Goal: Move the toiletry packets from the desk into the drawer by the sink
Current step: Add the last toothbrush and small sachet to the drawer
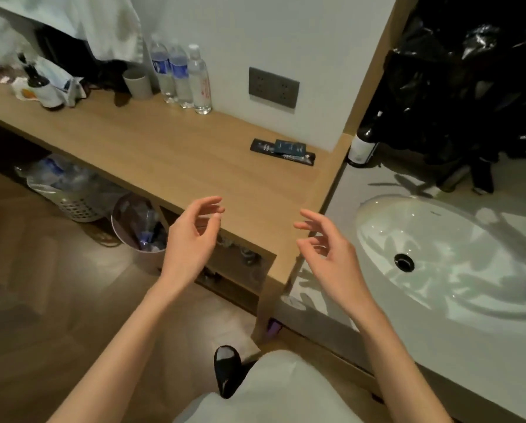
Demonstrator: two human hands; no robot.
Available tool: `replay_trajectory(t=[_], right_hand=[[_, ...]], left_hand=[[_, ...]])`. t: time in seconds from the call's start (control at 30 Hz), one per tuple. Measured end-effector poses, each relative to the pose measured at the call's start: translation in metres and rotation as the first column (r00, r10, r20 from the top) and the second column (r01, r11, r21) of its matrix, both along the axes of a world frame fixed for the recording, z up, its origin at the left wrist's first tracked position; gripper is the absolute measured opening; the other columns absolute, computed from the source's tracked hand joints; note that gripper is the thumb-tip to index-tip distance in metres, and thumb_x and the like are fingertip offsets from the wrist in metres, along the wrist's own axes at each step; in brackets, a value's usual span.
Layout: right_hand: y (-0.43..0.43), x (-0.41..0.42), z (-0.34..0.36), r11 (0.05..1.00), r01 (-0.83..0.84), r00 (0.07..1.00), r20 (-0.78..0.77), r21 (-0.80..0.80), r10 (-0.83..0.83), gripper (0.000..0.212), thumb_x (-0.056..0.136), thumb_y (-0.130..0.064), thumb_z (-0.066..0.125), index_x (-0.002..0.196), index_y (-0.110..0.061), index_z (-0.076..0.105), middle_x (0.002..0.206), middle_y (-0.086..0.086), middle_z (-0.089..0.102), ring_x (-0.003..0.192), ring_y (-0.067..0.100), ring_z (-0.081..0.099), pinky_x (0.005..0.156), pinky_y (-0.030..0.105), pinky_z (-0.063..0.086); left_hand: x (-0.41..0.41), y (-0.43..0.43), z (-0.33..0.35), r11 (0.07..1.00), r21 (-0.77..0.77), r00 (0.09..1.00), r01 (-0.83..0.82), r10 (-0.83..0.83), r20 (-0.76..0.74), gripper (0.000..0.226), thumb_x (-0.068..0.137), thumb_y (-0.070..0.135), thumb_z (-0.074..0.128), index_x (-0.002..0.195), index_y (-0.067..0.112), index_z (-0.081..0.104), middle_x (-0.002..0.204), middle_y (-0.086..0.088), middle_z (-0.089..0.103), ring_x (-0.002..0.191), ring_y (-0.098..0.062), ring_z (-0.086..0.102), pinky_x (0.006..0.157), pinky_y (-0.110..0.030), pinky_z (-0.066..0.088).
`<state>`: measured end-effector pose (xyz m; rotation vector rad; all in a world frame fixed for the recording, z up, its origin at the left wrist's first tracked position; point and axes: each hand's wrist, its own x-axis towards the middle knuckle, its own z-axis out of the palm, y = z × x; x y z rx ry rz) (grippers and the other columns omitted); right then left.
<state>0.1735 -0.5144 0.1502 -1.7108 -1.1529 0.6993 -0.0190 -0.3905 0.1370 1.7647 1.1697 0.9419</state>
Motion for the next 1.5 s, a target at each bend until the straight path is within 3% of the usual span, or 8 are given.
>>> replay_trajectory(t=[0.1, 0.4, 0.6, 0.77, 0.97, 1.1, 1.27, 1.5], right_hand=[[0.061, 0.006, 0.01, 1.0, 0.021, 0.999, 0.037, 0.022, -0.022, 0.046, 0.094, -0.02, 0.056, 0.133, -0.041, 0.044, 0.114, -0.027, 0.056, 0.095, -0.005, 0.059, 0.082, 0.02, 0.054], [0.191, 0.06, 0.007, 0.987, 0.148, 0.958, 0.258, -0.063, -0.127, 0.047, 0.094, -0.019, 0.055, 0.137, -0.034, 0.044, 0.123, -0.016, 0.054, 0.093, -0.003, 0.056, 0.065, 0.007, 0.048], [0.276, 0.105, -0.039, 0.95, 0.239, 0.917, 0.369, -0.203, -0.152, 0.047, 0.094, -0.017, 0.055, 0.137, -0.031, 0.045, 0.135, -0.009, 0.05, 0.114, 0.005, 0.05, 0.097, 0.03, 0.046], [0.339, 0.142, -0.084, 0.895, 0.28, 0.911, 0.39, -0.346, -0.134, 0.05, 0.092, -0.012, 0.057, 0.138, -0.023, 0.045, 0.142, 0.001, 0.046, 0.129, 0.018, 0.044, 0.109, 0.034, 0.034], [0.394, 0.181, -0.125, 0.822, 0.286, 0.907, 0.416, -0.492, -0.066, 0.056, 0.091, -0.018, 0.058, 0.144, -0.024, 0.039, 0.152, 0.007, 0.035, 0.14, 0.029, 0.029, 0.117, 0.045, 0.022], [0.409, 0.197, -0.151, 0.741, 0.385, 0.91, 0.361, -0.551, -0.204, 0.066, 0.09, -0.04, 0.058, 0.148, -0.026, 0.03, 0.147, 0.006, 0.04, 0.134, 0.029, 0.031, 0.11, 0.044, 0.029], [0.417, 0.197, -0.177, 0.673, 0.505, 0.861, 0.368, -0.541, -0.35, 0.076, 0.082, -0.056, 0.059, 0.147, -0.035, 0.025, 0.147, 0.005, 0.037, 0.136, 0.027, 0.026, 0.11, 0.046, 0.031], [0.43, 0.198, -0.178, 0.625, 0.649, 0.758, 0.301, -0.434, -0.578, 0.082, 0.069, -0.033, 0.082, 0.138, -0.026, 0.038, 0.135, 0.006, 0.047, 0.13, 0.025, 0.029, 0.102, 0.04, 0.035]], left_hand=[[0.014, 0.069, 0.002, 0.998, 0.017, 0.998, 0.063, -0.063, -0.016, 0.03, 0.095, 0.025, 0.053, 0.125, 0.027, 0.055, 0.111, 0.014, 0.064, 0.1, 0.004, 0.06, 0.078, -0.008, 0.048], [0.096, 0.228, -0.039, 0.962, 0.01, 0.939, 0.274, -0.265, -0.221, 0.044, 0.094, 0.023, 0.055, 0.136, 0.017, 0.046, 0.13, -0.001, 0.056, 0.111, -0.011, 0.054, 0.093, -0.031, 0.048], [0.165, 0.321, -0.09, 0.902, -0.057, 0.841, 0.427, -0.42, -0.34, 0.055, 0.091, 0.024, 0.061, 0.14, 0.012, 0.04, 0.138, -0.008, 0.051, 0.127, -0.023, 0.047, 0.107, -0.042, 0.039], [0.209, 0.371, -0.126, 0.845, -0.048, 0.773, 0.533, -0.51, -0.378, 0.054, 0.084, 0.02, 0.067, 0.135, 0.013, 0.047, 0.13, -0.01, 0.057, 0.121, -0.028, 0.05, 0.1, -0.035, 0.039], [0.238, 0.41, -0.165, 0.777, -0.097, 0.602, 0.623, -0.554, -0.575, 0.074, 0.078, 0.035, 0.069, 0.14, 0.018, 0.034, 0.143, -0.004, 0.046, 0.136, -0.027, 0.036, 0.11, -0.05, 0.028], [0.246, 0.418, -0.186, 0.741, -0.121, 0.551, 0.66, -0.588, -0.593, 0.079, 0.082, 0.035, 0.067, 0.147, 0.021, 0.025, 0.153, -0.002, 0.036, 0.146, -0.022, 0.019, 0.117, -0.047, 0.01], [0.246, 0.42, -0.194, 0.743, 0.01, 0.615, 0.669, -0.546, -0.569, 0.073, 0.083, 0.036, 0.067, 0.145, 0.018, 0.034, 0.141, -0.005, 0.049, 0.131, -0.025, 0.037, 0.111, -0.039, 0.023], [0.258, 0.428, -0.184, 0.708, -0.076, 0.579, 0.702, -0.63, -0.517, 0.075, 0.073, 0.025, 0.075, 0.14, 0.018, 0.042, 0.121, -0.004, 0.05, 0.115, -0.023, 0.043, 0.099, -0.034, 0.035]])
